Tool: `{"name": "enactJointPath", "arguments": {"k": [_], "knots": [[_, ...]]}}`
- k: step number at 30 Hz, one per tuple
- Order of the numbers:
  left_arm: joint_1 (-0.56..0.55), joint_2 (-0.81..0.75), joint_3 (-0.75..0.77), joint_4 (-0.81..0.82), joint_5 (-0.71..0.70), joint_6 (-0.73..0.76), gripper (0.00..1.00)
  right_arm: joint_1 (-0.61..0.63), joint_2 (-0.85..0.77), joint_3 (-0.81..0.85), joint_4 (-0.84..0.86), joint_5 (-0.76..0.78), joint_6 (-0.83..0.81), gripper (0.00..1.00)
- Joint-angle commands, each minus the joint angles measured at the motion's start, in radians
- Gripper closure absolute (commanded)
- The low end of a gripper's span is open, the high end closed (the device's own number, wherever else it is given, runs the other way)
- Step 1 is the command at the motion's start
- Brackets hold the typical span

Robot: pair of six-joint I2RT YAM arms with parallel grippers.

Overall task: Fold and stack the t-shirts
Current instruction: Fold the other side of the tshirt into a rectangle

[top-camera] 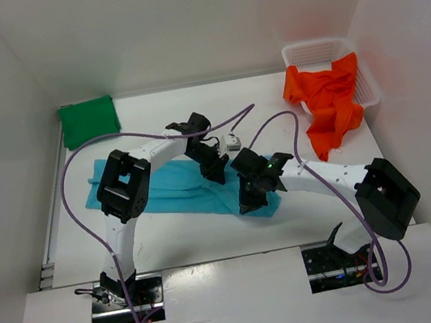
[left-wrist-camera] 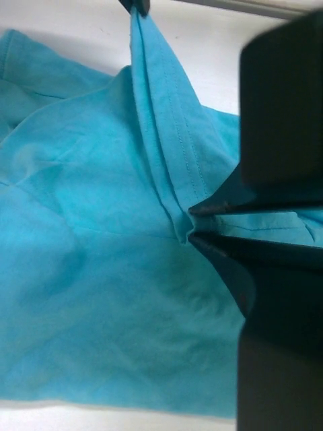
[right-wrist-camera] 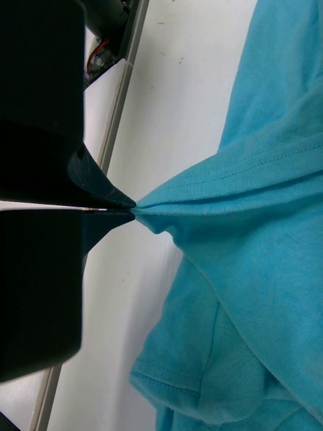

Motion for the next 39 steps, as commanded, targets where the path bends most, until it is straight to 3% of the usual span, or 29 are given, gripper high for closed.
{"name": "enactJointPath", "arguments": {"k": [1, 6, 14, 22, 30, 39], "knots": [[-0.003, 0.01, 0.001, -0.021, 0.041, 0.023, 0.78, -0.003, -0.026, 0.011, 0.013, 0.016, 0.014, 1.0], [-0.003, 0.0, 0.01, -0.041, 0.075, 0.033, 0.85, -0.003, -0.035, 0.011, 0.004, 0.025, 0.014, 1.0], [0.041, -0.057, 0.039, -0.071, 0.122, 0.023, 0.86, -0.012, -0.044, 0.021, -0.016, 0.056, 0.014, 1.0], [0.102, -0.111, 0.039, -0.071, 0.188, -0.024, 0.88, -0.165, -0.084, 0.057, -0.016, 0.065, -0.067, 1.0], [0.147, -0.177, -0.056, 0.076, 0.183, -0.148, 0.88, -0.311, 0.071, 0.182, 0.042, 0.108, -0.198, 1.0], [0.147, -0.177, -0.128, 0.227, 0.087, -0.269, 0.86, -0.345, 0.252, 0.286, 0.043, 0.137, -0.261, 1.0]]}}
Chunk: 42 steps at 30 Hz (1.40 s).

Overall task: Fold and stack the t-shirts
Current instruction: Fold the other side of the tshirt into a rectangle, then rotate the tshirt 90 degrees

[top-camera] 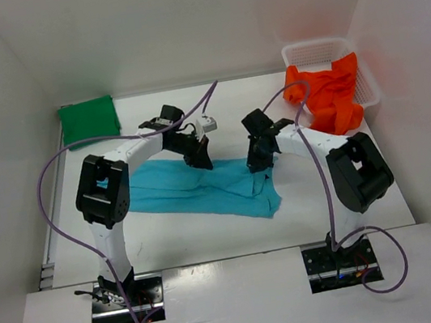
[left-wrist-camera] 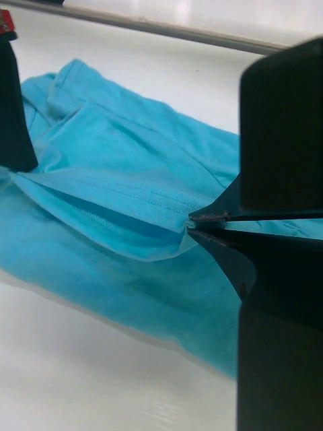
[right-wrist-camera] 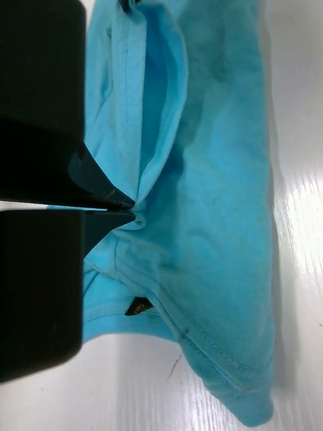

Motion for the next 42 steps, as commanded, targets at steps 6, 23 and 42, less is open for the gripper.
{"name": "enactJointPath", "arguments": {"k": [6, 23, 42], "knots": [[-0.003, -0.032, -0.017, 0.151, -0.096, -0.099, 0.86, -0.035, 0.042, 0.081, 0.015, 0.057, -0.038, 1.0], [0.258, -0.289, -0.034, 0.004, -0.336, -0.067, 0.24, 0.08, -0.346, -0.143, -0.224, 0.143, 0.265, 0.25], [0.708, -0.077, -0.119, 0.314, -0.617, -0.092, 0.16, 0.148, -0.29, -0.431, -0.046, 0.0, 0.399, 0.21]]}}
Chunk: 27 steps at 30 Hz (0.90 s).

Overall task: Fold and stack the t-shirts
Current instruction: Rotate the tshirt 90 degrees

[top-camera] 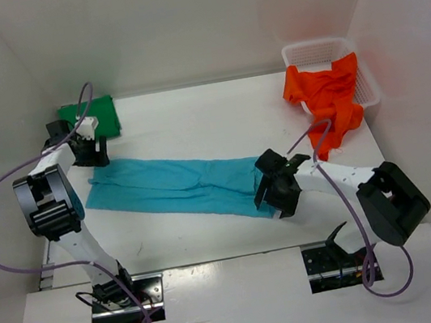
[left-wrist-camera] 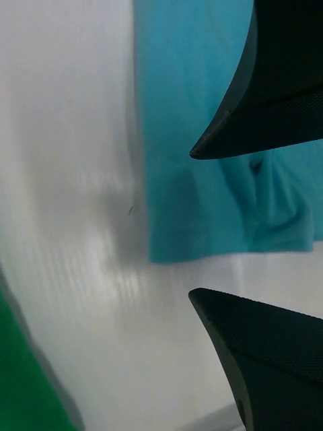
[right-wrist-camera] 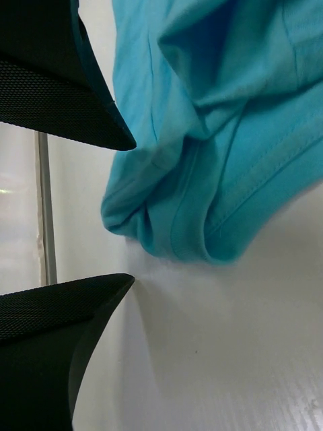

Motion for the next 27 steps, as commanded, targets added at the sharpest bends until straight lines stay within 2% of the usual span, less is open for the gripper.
{"name": "enactJointPath", "arguments": {"k": [1, 3, 5, 6, 8, 9, 11, 12, 13, 16, 21, 23, 27], "knots": [[-0.005, 0.064, 0.086, 0.081, -0.069, -0.015, 0.15, 0.01, 0.026, -0.023, 0.041, -0.022, 0.02, 0.21], [-0.005, 0.09, 0.096, 0.09, -0.107, -0.004, 0.15, 0.01, 0.04, -0.032, 0.051, -0.022, 0.02, 0.22], [-0.005, 0.103, 0.096, 0.099, -0.116, 0.018, 0.15, 0.01, 0.065, -0.032, 0.061, -0.031, 0.011, 0.33], [-0.005, 0.103, 0.085, 0.099, -0.116, 0.018, 0.15, 0.01, 0.08, -0.022, 0.061, -0.031, 0.011, 0.47], [-0.005, 0.103, 0.068, 0.099, -0.116, 0.056, 0.2, 0.01, 0.107, 0.019, 0.061, -0.031, 0.0, 0.63], [-0.005, 0.103, 0.053, 0.099, -0.116, 0.067, 0.24, 0.01, 0.12, 0.039, 0.046, -0.004, -0.029, 0.75], [0.018, 0.103, 0.028, 0.09, -0.116, 0.08, 0.34, -0.01, 0.169, 0.107, 0.025, 0.017, -0.064, 0.87], [0.018, 0.094, 0.019, 0.09, -0.106, 0.09, 0.42, -0.032, 0.187, 0.128, 0.015, 0.037, -0.105, 0.97], [0.035, 0.093, 0.01, 0.079, -0.106, 0.09, 0.44, -0.048, 0.204, 0.15, 0.005, 0.047, -0.127, 1.0], [0.072, 0.074, -0.015, 0.053, -0.081, 0.102, 0.49, -0.126, 0.282, 0.239, 0.005, 0.068, -0.214, 1.0], [0.145, -0.003, -0.079, -0.007, -0.058, 0.139, 0.49, -0.238, 0.451, 0.437, 0.023, 0.11, -0.335, 1.0], [0.165, -0.052, -0.098, -0.046, -0.038, 0.148, 0.46, -0.263, 0.518, 0.553, 0.023, 0.14, -0.395, 1.0], [0.191, -0.143, -0.107, -0.181, 0.026, 0.183, 0.43, -0.272, 0.771, 0.82, -0.015, 0.218, -0.493, 1.0]]}}
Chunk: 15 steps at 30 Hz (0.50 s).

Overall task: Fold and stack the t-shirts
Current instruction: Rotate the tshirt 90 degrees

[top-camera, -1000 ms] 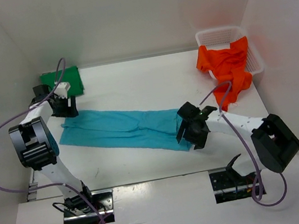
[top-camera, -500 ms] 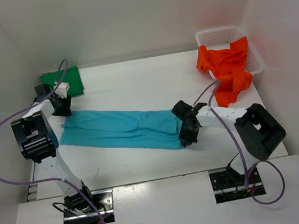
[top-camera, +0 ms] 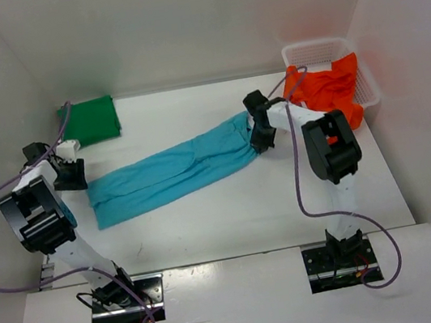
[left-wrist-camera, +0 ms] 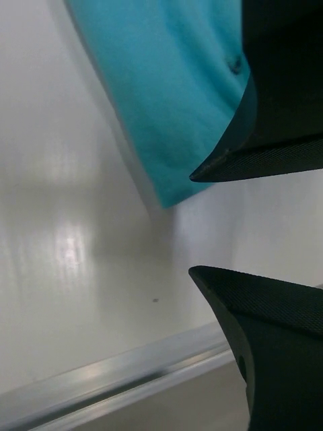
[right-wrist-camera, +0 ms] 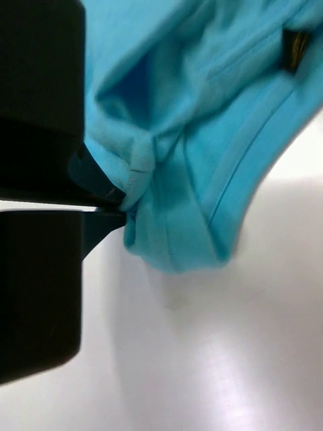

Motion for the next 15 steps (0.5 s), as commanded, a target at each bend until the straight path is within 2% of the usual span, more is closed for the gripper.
{"name": "enactJointPath", "arguments": {"k": [1, 3, 4, 5, 6, 8, 9, 12, 15], "knots": [[0.008, -0.135, -0.002, -0.154, 0.08, 0.073, 0.39, 0.0, 0.183, 0.244, -0.013, 0.139, -0.142, 1.0], [0.008, -0.169, -0.002, -0.252, 0.097, 0.102, 0.35, 0.0, 0.256, 0.359, -0.033, 0.167, -0.153, 1.0], [0.019, -0.179, 0.007, -0.286, 0.109, 0.125, 0.33, 0.0, 0.323, 0.471, -0.044, 0.176, -0.168, 0.97], [0.019, -0.191, 0.016, -0.343, 0.12, 0.125, 0.29, 0.0, 0.352, 0.522, -0.068, 0.176, -0.197, 0.88], [0.019, -0.191, 0.025, -0.36, 0.134, 0.125, 0.26, 0.0, 0.38, 0.615, -0.083, 0.176, -0.216, 0.84], [0.03, -0.2, 0.056, -0.36, 0.143, 0.101, 0.22, 0.0, 0.441, 0.686, -0.128, 0.176, -0.265, 0.71], [0.03, -0.2, 0.067, -0.343, 0.155, 0.09, 0.2, 0.0, 0.441, 0.722, -0.137, 0.202, -0.279, 0.55], [0.021, -0.153, 0.11, -0.306, 0.186, 0.053, 0.18, 0.01, 0.425, 0.699, -0.137, 0.216, -0.294, 0.39], [-0.021, -0.094, 0.119, -0.315, 0.142, 0.056, 0.18, -0.014, 0.33, 0.604, -0.072, 0.205, -0.294, 0.36]]}}
